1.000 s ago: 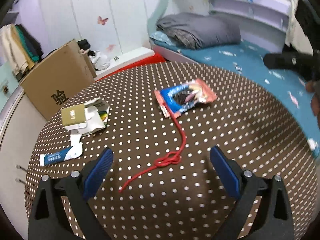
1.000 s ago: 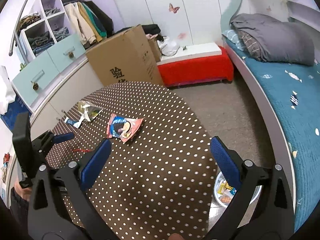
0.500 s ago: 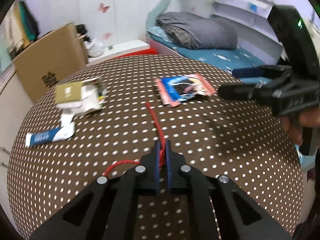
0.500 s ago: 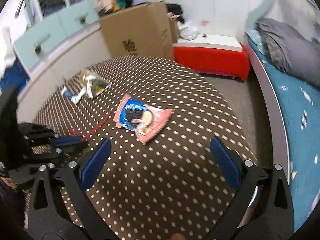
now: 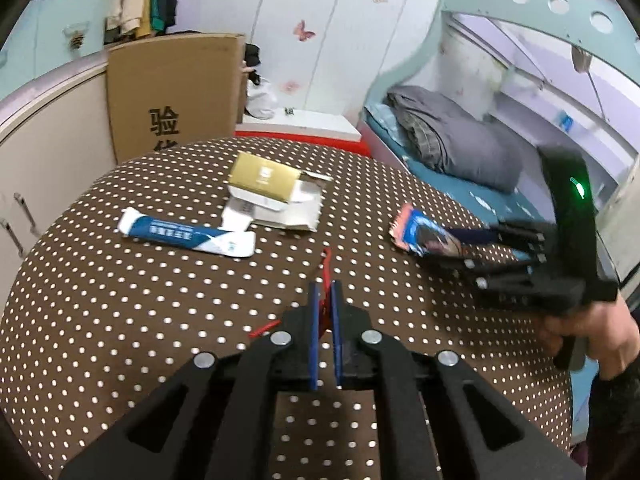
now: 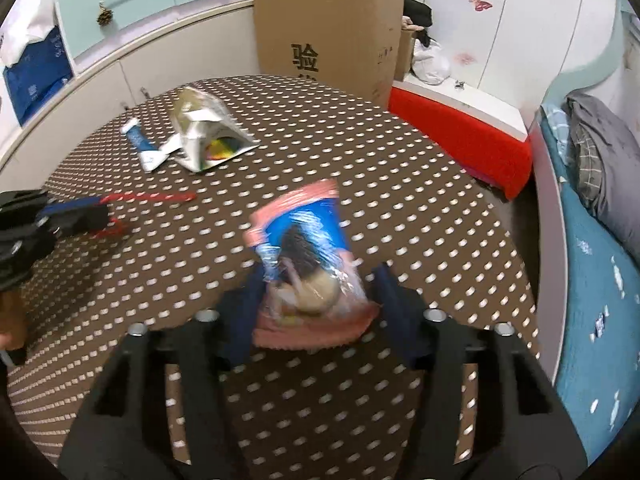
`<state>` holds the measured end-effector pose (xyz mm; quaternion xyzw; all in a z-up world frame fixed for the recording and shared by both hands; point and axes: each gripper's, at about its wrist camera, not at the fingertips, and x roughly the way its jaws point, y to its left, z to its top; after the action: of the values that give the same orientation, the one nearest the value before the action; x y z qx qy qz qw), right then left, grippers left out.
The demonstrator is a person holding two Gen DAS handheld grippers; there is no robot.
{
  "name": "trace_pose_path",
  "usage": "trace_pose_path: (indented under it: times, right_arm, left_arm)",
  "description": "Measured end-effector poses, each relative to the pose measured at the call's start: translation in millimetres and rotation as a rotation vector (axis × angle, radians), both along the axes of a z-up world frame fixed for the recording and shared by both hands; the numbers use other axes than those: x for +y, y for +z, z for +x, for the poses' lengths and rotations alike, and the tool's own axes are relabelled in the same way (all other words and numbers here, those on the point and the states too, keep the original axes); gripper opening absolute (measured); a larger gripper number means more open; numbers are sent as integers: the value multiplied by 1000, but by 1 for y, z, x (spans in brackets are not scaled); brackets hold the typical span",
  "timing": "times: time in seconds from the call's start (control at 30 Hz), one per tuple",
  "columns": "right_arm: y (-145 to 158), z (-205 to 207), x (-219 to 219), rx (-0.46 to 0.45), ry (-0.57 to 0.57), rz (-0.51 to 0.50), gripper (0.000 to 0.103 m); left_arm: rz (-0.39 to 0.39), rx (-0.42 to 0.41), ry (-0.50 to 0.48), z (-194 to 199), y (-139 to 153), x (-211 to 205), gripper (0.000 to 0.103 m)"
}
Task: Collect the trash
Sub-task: 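Grasp the pink cookie wrapper with the right gripper while the left grasps the red string, then carry the cookie wrapper and red string over the wastebasket and open both grippers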
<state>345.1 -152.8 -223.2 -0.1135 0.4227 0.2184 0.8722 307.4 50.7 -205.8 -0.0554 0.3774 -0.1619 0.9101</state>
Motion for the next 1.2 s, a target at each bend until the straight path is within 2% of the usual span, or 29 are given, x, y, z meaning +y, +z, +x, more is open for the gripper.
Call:
trace_pose_path:
  times: [0.2, 0.37, 0.47, 0.57, 0.63, 0.77, 0.97, 1.1, 1.2]
  right_arm:
    - [3, -26, 4, -3, -21, 50, 41]
    - [4, -47, -2, 0, -45, 93, 40]
    - [8, -56, -16, 7, -74, 158, 40]
    - [16, -64, -31, -3, -96, 200, 40]
    - [25, -69, -45, -17, -112, 230, 40]
    - [46, -81, -80, -56, -149, 291, 40]
    - [70, -101, -145, -127, -238, 362, 40]
    - [72, -109, -197, -153, -331, 410, 40]
    - [62, -111, -236, -144, -419, 443, 40]
  left_arm:
    - [-12, -17, 21, 0, 2, 3, 6]
    - [-32, -32, 30, -5, 5, 8, 6]
    - [-37, -43, 24, -8, 7, 8, 6]
    - [-80, -28, -11, -8, 6, 6, 6]
    - [-57, -43, -21, -9, 8, -2, 6]
    - [-73, -50, -63, -13, 22, -21, 6]
    - [-62, -90, -145, -22, 53, -74, 6]
    - [-72, -104, -206, -24, 71, -115, 6]
    - [-77, -106, -254, -23, 80, -148, 6]
